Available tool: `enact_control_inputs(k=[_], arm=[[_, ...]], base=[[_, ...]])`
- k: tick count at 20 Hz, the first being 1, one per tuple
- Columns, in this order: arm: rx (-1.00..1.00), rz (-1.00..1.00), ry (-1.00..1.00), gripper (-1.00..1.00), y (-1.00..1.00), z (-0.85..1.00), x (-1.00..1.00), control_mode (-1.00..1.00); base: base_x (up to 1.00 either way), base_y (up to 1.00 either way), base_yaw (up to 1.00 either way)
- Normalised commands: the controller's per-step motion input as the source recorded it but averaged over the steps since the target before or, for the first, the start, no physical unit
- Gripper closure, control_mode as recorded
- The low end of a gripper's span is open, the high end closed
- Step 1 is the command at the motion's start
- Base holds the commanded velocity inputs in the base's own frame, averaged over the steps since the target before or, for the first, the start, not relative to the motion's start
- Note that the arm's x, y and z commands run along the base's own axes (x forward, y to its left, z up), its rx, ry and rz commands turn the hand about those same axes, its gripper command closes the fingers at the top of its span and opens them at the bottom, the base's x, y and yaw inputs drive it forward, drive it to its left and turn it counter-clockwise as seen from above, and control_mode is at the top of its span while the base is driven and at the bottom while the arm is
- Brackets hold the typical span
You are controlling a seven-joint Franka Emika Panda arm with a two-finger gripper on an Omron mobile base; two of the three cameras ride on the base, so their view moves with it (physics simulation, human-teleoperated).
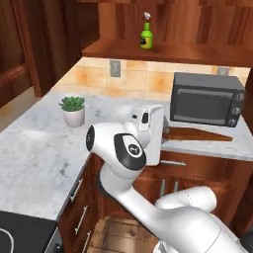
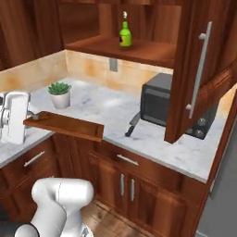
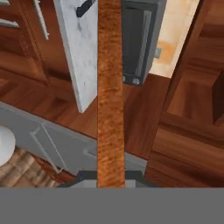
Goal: Move the cutting board and knife to the sink. Then move spray from the cabinet to the counter.
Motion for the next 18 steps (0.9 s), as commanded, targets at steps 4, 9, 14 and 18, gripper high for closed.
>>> enact_control_inputs(k=[4, 9, 14, 18], arm=[[0.0, 0.0, 0.0, 1.0, 0.0, 0.0, 0.0, 1.0], [0.0, 0.0, 0.0, 1.0, 0.0, 0.0, 0.0, 1.0], [0.0, 0.0, 0.0, 1.0, 0.0, 0.0, 0.0, 1.0], [0.0, 0.0, 0.0, 1.0, 0.0, 0.0, 0.0, 1.0]], base=[[-0.31, -0.42, 0.73], [-0.22, -0.36, 0.74], [-0.05, -0.11, 0.73], [0.0, 0.0, 0.72]])
